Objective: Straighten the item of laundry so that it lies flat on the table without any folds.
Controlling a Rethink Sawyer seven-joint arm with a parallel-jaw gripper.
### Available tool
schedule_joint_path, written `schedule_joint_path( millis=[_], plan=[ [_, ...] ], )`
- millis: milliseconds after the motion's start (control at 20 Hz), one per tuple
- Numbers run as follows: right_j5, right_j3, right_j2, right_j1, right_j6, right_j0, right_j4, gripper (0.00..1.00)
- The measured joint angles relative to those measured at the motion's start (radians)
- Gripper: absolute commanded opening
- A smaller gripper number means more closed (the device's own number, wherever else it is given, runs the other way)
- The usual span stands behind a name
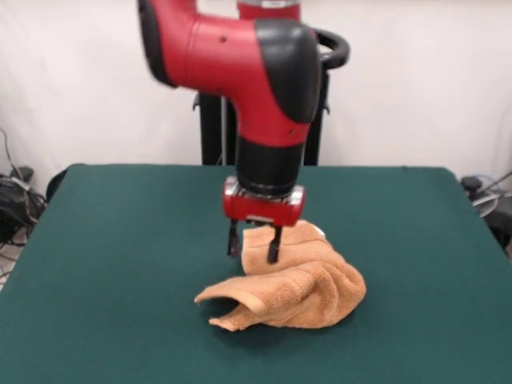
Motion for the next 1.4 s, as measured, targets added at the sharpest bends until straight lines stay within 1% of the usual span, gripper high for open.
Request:
schedule_joint_path(
  millis=[250, 400, 750, 950, 1400],
  plan=[
    [0.000, -0.021, 0.067, 0.039, 0.000, -0.074, -0.079, 1.00],
    [0.000, -0.022, 0.094, 0.045, 0.000, -0.089, -0.114, 1.00],
    [0.000, -0.022, 0.124, 0.036, 0.000, -0.099, -0.181, 1.00],
    [0.000, -0.022, 0.141, 0.030, 0.000, -0.104, -0.198, 1.00],
    [0.006, -0.022, 0.186, 0.013, 0.000, -0.106, -0.205, 1.00]
  ],
)
